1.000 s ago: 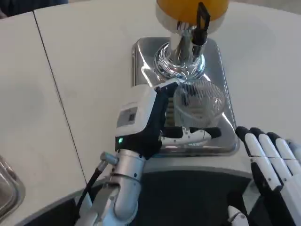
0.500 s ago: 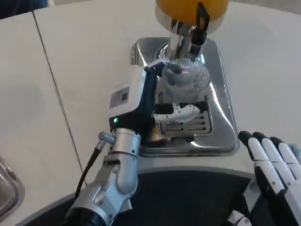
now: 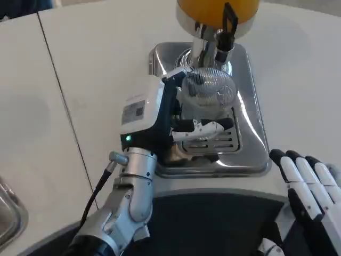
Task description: Grasp the cup under the faucet to collect the drink, then remove the cup.
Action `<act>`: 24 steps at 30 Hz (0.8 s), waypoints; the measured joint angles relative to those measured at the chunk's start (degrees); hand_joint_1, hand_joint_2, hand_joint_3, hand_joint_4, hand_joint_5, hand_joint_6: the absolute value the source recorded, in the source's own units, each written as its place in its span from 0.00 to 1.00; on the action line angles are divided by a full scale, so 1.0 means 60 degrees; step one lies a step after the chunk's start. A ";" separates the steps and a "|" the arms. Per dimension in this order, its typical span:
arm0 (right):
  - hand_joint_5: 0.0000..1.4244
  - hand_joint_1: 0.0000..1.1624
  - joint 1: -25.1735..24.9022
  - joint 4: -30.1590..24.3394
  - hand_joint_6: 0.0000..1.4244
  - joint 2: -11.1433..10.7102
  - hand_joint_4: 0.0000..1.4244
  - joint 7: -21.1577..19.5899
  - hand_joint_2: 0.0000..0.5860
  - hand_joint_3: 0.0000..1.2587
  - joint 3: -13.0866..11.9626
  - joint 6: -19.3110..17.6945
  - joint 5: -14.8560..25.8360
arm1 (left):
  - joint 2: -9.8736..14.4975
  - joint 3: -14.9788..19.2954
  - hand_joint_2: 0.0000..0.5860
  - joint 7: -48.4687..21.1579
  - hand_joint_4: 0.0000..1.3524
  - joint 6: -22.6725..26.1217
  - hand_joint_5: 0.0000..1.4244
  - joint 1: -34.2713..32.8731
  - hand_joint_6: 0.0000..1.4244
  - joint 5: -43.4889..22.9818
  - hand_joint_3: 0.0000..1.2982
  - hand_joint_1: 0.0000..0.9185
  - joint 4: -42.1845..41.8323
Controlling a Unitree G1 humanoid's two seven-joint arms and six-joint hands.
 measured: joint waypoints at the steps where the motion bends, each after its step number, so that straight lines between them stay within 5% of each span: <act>1: 0.00 0.15 -0.0002 0.0000 0.00 0.0001 0.00 0.0004 1.00 0.00 0.0001 0.0000 0.0000 | 0.0008 -0.0015 0.02 -0.0001 0.30 0.0000 0.56 0.0001 0.74 0.0000 0.29 0.44 0.0000; 11: 0.00 0.15 -0.0047 0.0000 0.00 0.0022 0.00 0.0063 1.00 0.00 0.0047 0.0001 -0.0001 | 0.0182 -0.0133 0.03 -0.0129 0.20 -0.0006 0.50 0.0024 0.65 -0.0137 0.19 0.35 -0.0287; 19: 0.00 0.16 -0.0054 0.0000 0.00 0.0032 0.00 0.0064 1.00 0.00 0.0160 0.0003 -0.0009 | 0.0502 -0.0080 0.00 -0.0637 0.05 -0.0086 0.29 0.0266 0.32 -0.0417 0.08 0.18 -0.0868; 24: 0.00 0.16 -0.0213 0.0000 0.00 0.0049 0.00 0.0064 1.00 0.00 0.0227 -0.0062 -0.0156 | 0.1146 0.0271 0.00 -0.1342 0.02 -0.0330 0.26 0.0759 0.26 -0.0791 0.06 0.13 -0.1626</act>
